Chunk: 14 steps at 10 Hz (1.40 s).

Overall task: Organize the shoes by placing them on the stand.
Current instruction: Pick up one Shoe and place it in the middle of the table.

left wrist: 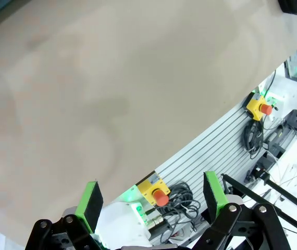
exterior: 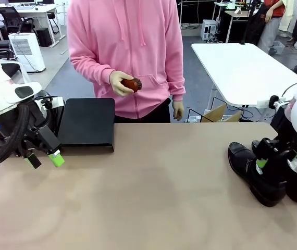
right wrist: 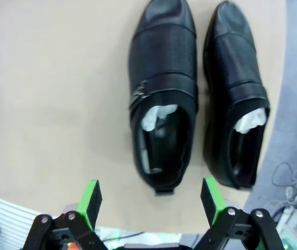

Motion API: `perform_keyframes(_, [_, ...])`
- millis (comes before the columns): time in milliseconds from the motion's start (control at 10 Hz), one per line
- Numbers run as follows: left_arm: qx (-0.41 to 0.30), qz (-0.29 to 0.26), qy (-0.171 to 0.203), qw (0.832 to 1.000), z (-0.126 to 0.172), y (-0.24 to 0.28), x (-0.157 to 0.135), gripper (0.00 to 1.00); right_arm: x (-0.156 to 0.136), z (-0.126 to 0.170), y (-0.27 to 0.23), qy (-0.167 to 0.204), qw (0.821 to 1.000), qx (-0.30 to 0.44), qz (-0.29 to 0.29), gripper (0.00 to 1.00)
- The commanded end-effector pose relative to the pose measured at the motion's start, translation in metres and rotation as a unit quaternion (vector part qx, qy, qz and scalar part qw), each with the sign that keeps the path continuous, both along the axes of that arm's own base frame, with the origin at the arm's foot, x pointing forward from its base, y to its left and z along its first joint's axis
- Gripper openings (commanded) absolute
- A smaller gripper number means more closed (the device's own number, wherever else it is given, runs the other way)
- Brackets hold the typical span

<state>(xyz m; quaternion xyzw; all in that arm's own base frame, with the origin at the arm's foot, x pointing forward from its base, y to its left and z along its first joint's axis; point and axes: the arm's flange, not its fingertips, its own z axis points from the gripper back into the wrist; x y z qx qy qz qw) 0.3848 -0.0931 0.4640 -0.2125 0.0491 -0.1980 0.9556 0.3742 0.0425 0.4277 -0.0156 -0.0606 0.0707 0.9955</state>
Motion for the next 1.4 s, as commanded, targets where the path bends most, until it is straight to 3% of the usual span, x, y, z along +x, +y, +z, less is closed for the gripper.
perform_keyframes(0, [-0.011, 0.002, -0.007, 1.000, -0.002, 0.000, -0.002, 1.00, 0.000, -0.039, -0.026, 0.012, 1.000, 0.019, 0.002, 1.00])
perform_keyframes(200, [-0.011, 0.002, -0.007, 1.000, -0.002, 0.000, -0.002, 1.00, 0.003, -0.045, -0.035, 0.008, 1.000, 0.026, -0.001, 1.00])
perform_keyframes(400, [-0.011, 0.002, -0.007, 1.000, -0.002, 0.000, -0.002, 1.00, 0.003, -0.041, -0.032, -0.022, 1.000, 0.018, 0.002, 0.65])
perform_keyframes(800, [-0.011, 0.002, -0.007, 1.000, -0.002, 0.000, -0.002, 1.00, 0.015, -0.039, -0.025, -0.037, 0.999, 0.003, -0.006, 0.65])
perform_keyframes(1300, [-0.011, 0.002, -0.007, 1.000, -0.002, 0.000, -0.002, 1.00, 0.027, -0.058, -0.030, -0.013, 1.000, -0.021, -0.015, 0.65])
